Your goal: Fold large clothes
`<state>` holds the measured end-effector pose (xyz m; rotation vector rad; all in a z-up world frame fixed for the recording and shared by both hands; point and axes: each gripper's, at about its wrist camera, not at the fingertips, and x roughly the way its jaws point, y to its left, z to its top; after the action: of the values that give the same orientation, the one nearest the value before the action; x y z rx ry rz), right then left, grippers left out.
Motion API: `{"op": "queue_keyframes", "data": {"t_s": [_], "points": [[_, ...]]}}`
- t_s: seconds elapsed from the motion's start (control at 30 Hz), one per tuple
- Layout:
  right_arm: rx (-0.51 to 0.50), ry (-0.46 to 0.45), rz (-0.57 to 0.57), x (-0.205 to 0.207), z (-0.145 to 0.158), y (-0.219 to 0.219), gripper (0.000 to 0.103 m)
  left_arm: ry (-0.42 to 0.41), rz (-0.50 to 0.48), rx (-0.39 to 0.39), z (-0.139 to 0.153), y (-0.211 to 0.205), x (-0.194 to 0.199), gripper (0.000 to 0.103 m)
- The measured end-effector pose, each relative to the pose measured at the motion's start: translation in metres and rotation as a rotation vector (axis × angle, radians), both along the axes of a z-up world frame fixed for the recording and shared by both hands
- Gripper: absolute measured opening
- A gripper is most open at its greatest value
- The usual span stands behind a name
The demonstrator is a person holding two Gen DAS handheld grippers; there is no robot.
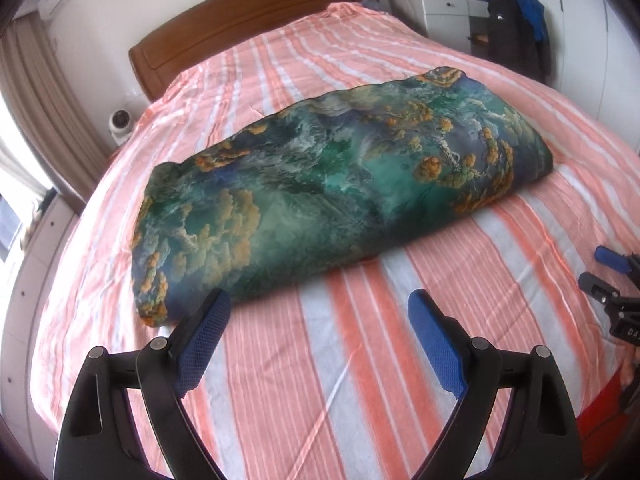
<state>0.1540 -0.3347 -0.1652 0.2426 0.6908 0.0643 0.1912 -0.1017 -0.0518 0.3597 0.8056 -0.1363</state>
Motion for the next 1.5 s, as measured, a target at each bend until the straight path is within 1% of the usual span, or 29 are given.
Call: {"op": "queue_keyframes", "data": {"t_s": [0.03, 0.13, 0.23, 0.33, 0.43, 0.5, 0.53, 0.6, 0.63, 0.83, 0.9, 1.0, 1.1, 1.2, 1.27, 1.33, 1.4, 1.43, 1.5], "points": [[0.001, 0.001, 0.000, 0.000, 0.000, 0.000, 0.077, 0.000, 0.001, 0.003, -0.001, 0.000, 0.000, 0.092], [0.002, 0.005, 0.003, 0.001, -0.002, 0.000, 0.078, 0.007, -0.001, -0.001, -0.008, 0.003, -0.001, 0.097], [-0.006, 0.015, 0.005, 0.003, -0.005, 0.002, 0.079, 0.034, 0.002, -0.035, -0.024, 0.009, 0.000, 0.098], [-0.026, 0.020, 0.003, 0.004, -0.007, 0.005, 0.081, 0.078, 0.024, -0.112, -0.050, 0.020, 0.006, 0.098], [-0.047, 0.021, 0.008, 0.005, -0.008, 0.009, 0.085, 0.118, 0.075, -0.130, -0.074, 0.028, 0.014, 0.098], [-0.059, 0.023, 0.015, 0.005, -0.009, 0.011, 0.087, 0.160, 0.092, -0.143, -0.091, 0.033, 0.020, 0.099], [-0.064, 0.023, 0.019, 0.005, -0.010, 0.011, 0.087, 0.160, 0.100, -0.157, -0.094, 0.035, 0.020, 0.103], [-0.066, 0.023, 0.024, 0.005, -0.010, 0.012, 0.088, 0.156, 0.118, -0.195, -0.097, 0.041, 0.021, 0.103], [-0.065, 0.022, 0.026, 0.005, -0.010, 0.012, 0.088, 0.160, 0.121, -0.199, -0.098, 0.041, 0.021, 0.103], [-0.067, 0.024, 0.031, 0.006, -0.012, 0.013, 0.090, 0.148, 0.124, -0.182, -0.100, 0.037, 0.019, 0.103], [-0.074, 0.024, 0.032, 0.005, -0.012, 0.015, 0.091, 0.127, 0.134, -0.189, -0.101, 0.038, 0.014, 0.103], [-0.079, 0.024, 0.033, 0.005, -0.013, 0.017, 0.091, 0.098, 0.120, -0.165, -0.104, 0.038, 0.006, 0.103], [-0.087, 0.025, 0.035, 0.006, -0.013, 0.018, 0.093, 0.122, 0.115, -0.164, -0.103, 0.036, 0.005, 0.103], [-0.096, 0.027, 0.034, 0.006, -0.012, 0.020, 0.093, 0.169, 0.105, -0.169, -0.096, 0.037, 0.005, 0.102], [-0.051, 0.019, 0.027, 0.002, -0.005, 0.015, 0.092, 0.183, 0.075, -0.178, -0.085, 0.038, 0.007, 0.102], [0.086, -0.022, 0.005, -0.004, 0.009, -0.002, 0.092, 0.142, 0.023, -0.213, -0.065, 0.038, 0.004, 0.102], [0.189, -0.058, -0.032, 0.002, 0.022, -0.022, 0.092, 0.087, -0.016, -0.243, -0.040, 0.037, 0.008, 0.102], [0.239, -0.069, -0.052, 0.009, 0.027, -0.033, 0.092, 0.067, -0.027, -0.255, -0.029, 0.036, 0.012, 0.102], [0.409, -0.083, -0.107, 0.036, 0.033, -0.064, 0.092, 0.037, -0.041, -0.282, -0.008, 0.034, 0.024, 0.102]]}}
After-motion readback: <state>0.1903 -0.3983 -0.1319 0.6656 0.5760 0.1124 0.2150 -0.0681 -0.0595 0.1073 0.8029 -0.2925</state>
